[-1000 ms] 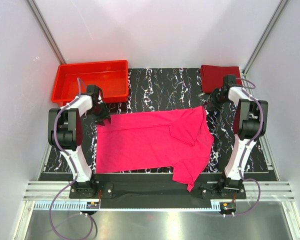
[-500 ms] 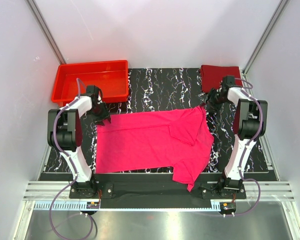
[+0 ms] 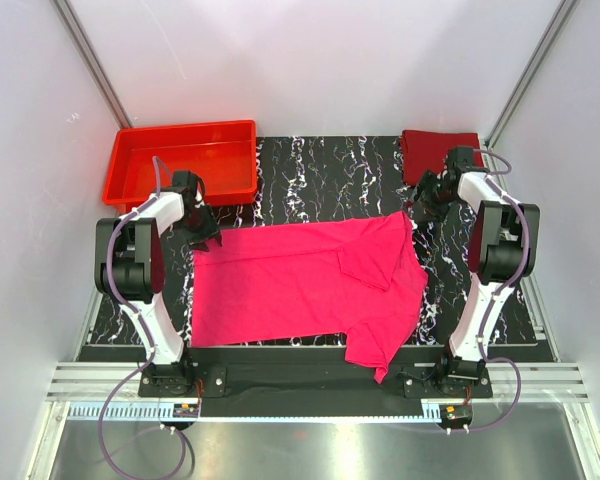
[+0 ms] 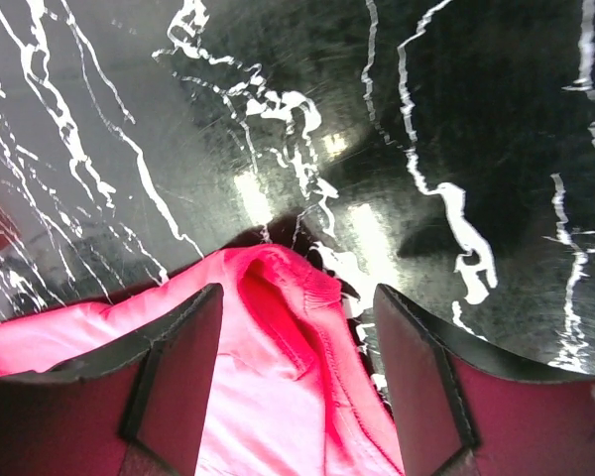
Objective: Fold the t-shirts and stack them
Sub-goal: Fold the tshirt
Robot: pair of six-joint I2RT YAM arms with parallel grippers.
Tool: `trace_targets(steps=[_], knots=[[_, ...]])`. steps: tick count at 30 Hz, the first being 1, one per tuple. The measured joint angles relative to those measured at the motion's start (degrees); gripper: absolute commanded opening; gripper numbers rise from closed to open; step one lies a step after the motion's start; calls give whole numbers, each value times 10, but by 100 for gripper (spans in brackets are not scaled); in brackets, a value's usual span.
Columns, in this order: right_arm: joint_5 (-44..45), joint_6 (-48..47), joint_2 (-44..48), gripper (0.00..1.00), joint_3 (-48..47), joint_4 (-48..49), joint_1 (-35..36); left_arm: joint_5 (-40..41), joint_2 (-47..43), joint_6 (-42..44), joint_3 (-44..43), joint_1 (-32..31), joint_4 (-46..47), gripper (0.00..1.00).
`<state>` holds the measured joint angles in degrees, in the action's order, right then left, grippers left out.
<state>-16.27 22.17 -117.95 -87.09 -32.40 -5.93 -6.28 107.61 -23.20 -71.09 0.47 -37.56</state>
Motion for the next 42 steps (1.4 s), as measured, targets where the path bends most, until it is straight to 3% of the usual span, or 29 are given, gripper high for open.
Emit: trace_targets(steps=[15, 17, 18, 19, 21, 22, 23, 42], knots=[[-44, -21, -43, 55, -18, -3, 6, 1, 9, -6, -12, 1, -10, 48], [-46, -23, -45, 49, -18, -3, 6, 1, 10, -7, -13, 1, -11, 48], [-46, -23, -46, 41, -18, -3, 6, 1, 11, -8, -13, 1, -11, 48], [-47, -24, -47, 27, -18, -3, 6, 1, 12, -9, -15, 2, -13, 49], [-48, -24, -50, 18, -18, -4, 6, -1, 15, -11, -19, 3, -16, 48], [-49, -23, -54, 5, -18, -4, 6, -4, 17, -13, -20, 4, -17, 48], [-50, -21, -56, 0, -18, -3, 6, -7, 17, -16, -21, 7, -18, 48], [-22, 120, -98, 0, -61, 80, 7, -44, 68, -50, -87, 33, -26, 47]])
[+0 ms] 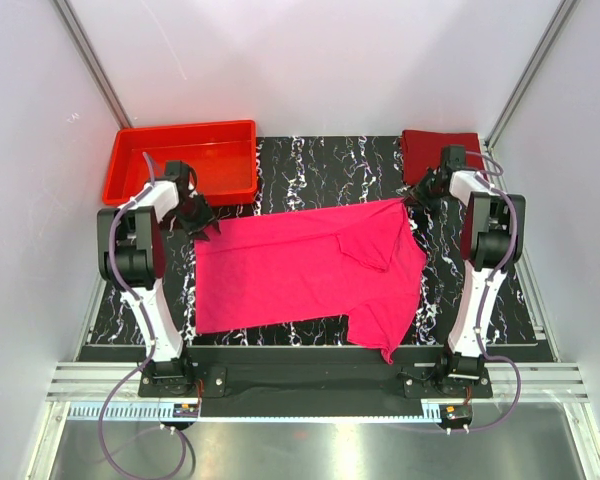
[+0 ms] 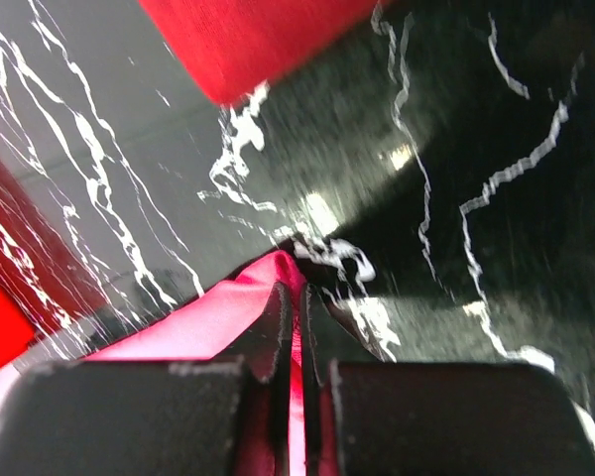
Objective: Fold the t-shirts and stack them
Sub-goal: Fold the tshirt
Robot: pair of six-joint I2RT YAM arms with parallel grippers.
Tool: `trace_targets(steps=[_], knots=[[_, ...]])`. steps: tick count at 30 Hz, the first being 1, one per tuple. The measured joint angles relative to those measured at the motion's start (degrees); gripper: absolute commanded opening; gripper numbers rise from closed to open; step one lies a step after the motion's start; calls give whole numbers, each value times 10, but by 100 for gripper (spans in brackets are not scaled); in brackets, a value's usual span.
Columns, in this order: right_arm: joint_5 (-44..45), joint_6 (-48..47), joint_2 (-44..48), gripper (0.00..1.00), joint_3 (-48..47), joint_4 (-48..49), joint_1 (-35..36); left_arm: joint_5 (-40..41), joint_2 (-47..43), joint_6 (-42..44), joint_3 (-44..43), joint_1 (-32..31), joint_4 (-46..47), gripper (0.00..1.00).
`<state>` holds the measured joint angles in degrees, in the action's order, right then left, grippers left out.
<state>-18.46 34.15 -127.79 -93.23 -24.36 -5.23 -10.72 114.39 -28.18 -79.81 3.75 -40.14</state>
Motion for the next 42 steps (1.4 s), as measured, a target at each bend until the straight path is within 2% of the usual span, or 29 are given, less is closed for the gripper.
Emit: trace_targets(steps=[2, 3, 5, 6, 8, 9, 13, 16, 19, 23, 26, 29, 31, 35, 42], knots=[[1, 0, -10, 1, -17, -6, 0, 0, 9, 0, -13, 0, 4, 48], [4, 0, -17, 4, -31, -11, 1, 0, 12, 0, -19, 0, 6, 49], [12, -5, -28, 21, -62, -36, 3, 0, 15, 2, -26, 0, 11, 60], [18, -8, -35, 36, -83, -59, 4, 0, 15, 2, -26, 0, 14, 63], [40, -16, -35, 43, -113, -95, 8, 1, 10, 0, -24, -1, 21, 68], [50, -19, -31, 50, -125, -113, 9, 2, 3, 1, -17, -1, 25, 69], [103, -32, 13, 57, -129, -191, 12, 11, -62, 0, 40, -2, 17, 70], [125, -39, 96, 62, -73, -227, 12, 19, -148, -2, 85, -7, 2, 69], [132, -44, 215, 61, 27, -243, 15, 26, -250, -7, 124, -16, -9, 63], [121, -48, 346, 59, 141, -264, 45, 33, -350, -29, 175, -21, -12, 60], [84, -37, 394, 55, 216, -259, 97, 47, -401, -69, 244, -19, -21, 50], [45, -16, 412, 54, 286, -246, 137, 60, -450, -125, 337, -9, -34, 47], [23, -5, 416, 54, 324, -246, 153, 65, -475, -161, 387, 3, -49, 49], [9, -3, 422, 54, 334, -246, 156, 82, -481, -224, 418, 21, -87, 60], [8, -8, 474, 54, 336, -243, 156, 119, -493, -310, 421, 26, -136, 59]])
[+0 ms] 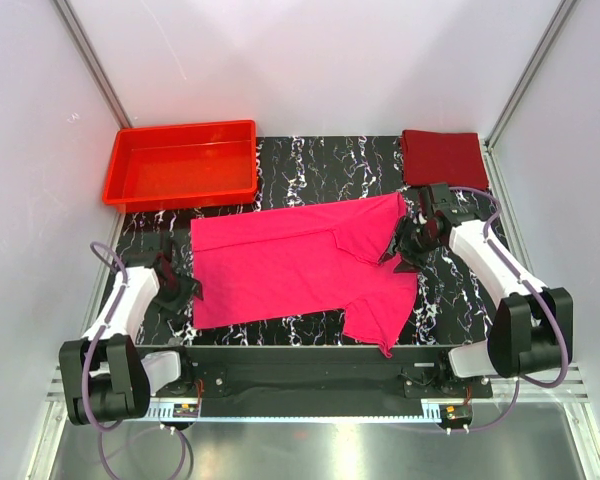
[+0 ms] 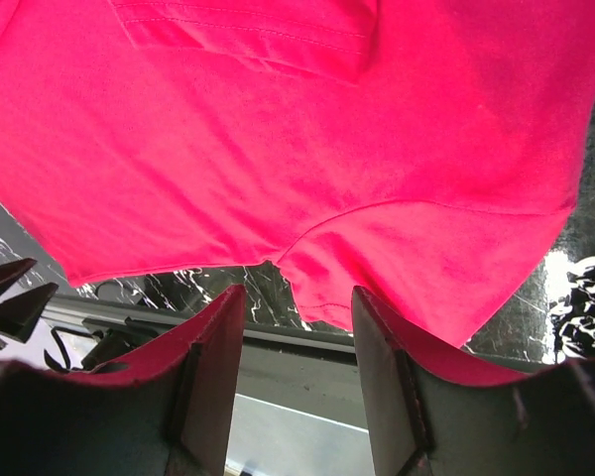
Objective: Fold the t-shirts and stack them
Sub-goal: Fold the tshirt
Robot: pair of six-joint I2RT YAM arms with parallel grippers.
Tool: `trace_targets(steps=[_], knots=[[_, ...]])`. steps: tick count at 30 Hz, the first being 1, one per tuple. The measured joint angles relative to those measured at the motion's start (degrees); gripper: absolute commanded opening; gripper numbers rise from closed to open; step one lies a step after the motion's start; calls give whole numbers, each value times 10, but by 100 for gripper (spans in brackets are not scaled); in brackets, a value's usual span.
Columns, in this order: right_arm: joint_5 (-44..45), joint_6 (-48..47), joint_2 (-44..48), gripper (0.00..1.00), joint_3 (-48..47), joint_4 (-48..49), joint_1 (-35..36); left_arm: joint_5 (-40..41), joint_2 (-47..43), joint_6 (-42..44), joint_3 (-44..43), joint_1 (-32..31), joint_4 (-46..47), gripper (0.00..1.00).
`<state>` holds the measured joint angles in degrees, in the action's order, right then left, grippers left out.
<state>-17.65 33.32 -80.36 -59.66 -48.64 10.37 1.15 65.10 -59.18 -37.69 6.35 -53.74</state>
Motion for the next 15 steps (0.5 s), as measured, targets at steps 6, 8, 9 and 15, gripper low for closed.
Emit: trace_targets(steps=[6, 8, 9, 15], knots=[[-1, 0, 7, 54, 26, 8, 0, 6, 5, -48, 42, 1, -18, 53], [-2, 0, 7, 54, 32, 8, 0, 6, 7, -58, 54, 1, -24, 53], [-3, 0, 7, 54, 34, 9, 0, 6, 8, -63, 57, 1, -27, 53], [-10, 5, 7, 53, 48, 19, 0, 7, 21, -73, 58, 2, -19, 51]])
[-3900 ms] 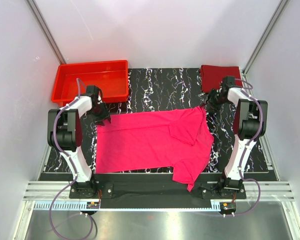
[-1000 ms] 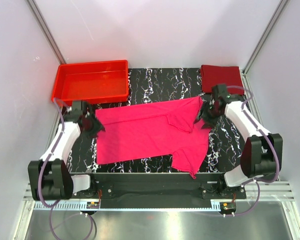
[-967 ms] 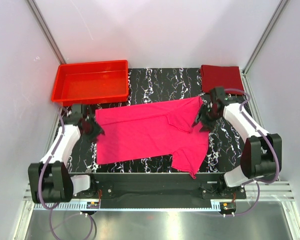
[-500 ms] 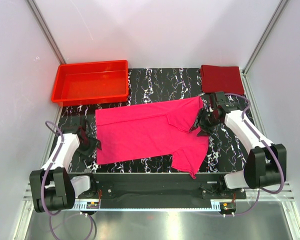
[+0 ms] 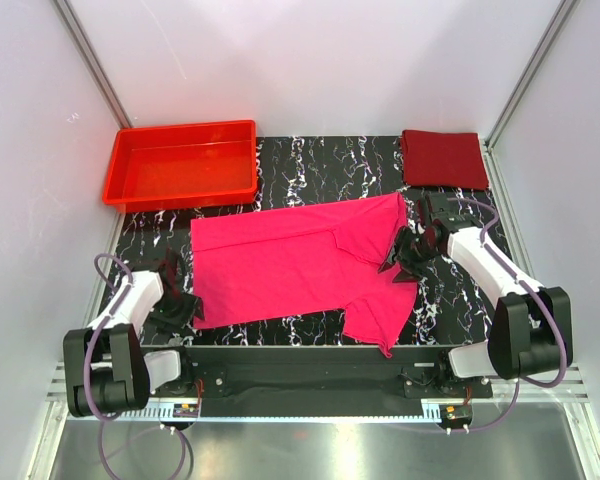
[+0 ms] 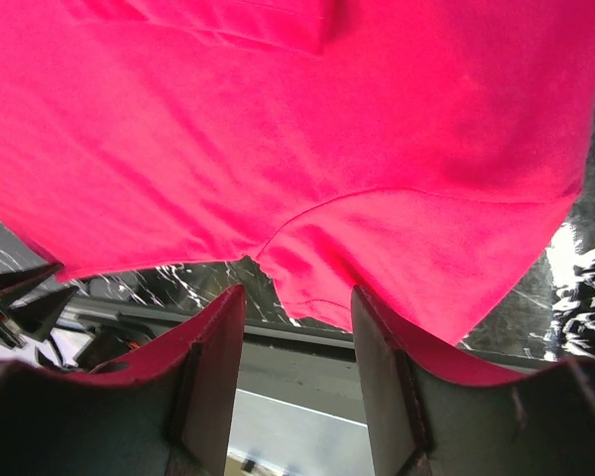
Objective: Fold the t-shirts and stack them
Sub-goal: Fold the tshirt
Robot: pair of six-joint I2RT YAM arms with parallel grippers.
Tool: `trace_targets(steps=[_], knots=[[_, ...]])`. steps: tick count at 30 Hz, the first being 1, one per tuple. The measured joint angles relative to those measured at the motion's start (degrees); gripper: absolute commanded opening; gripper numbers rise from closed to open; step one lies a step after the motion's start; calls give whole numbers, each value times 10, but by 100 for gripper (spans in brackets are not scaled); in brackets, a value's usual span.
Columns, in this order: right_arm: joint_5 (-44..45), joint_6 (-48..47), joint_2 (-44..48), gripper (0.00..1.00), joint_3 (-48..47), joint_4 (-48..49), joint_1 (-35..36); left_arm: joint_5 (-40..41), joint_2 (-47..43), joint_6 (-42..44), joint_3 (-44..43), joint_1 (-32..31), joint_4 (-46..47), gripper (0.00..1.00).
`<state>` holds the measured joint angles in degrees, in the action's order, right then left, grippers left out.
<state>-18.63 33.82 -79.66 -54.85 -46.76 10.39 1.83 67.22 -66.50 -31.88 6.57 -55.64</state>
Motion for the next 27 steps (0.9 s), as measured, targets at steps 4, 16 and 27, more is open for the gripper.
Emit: trace_targets(steps=[4, 16, 27], knots=[[2, 45, 10, 38, 51, 28, -1, -2, 12, -1, 0, 0, 7, 47], [108, 174, 78, 49, 141, -39, -47, -1, 16, -2, -3, 2, 12, 38], [110, 196, 48, 46, 176, -34, -47, -1, 38, 2, -15, 5, 5, 40]])
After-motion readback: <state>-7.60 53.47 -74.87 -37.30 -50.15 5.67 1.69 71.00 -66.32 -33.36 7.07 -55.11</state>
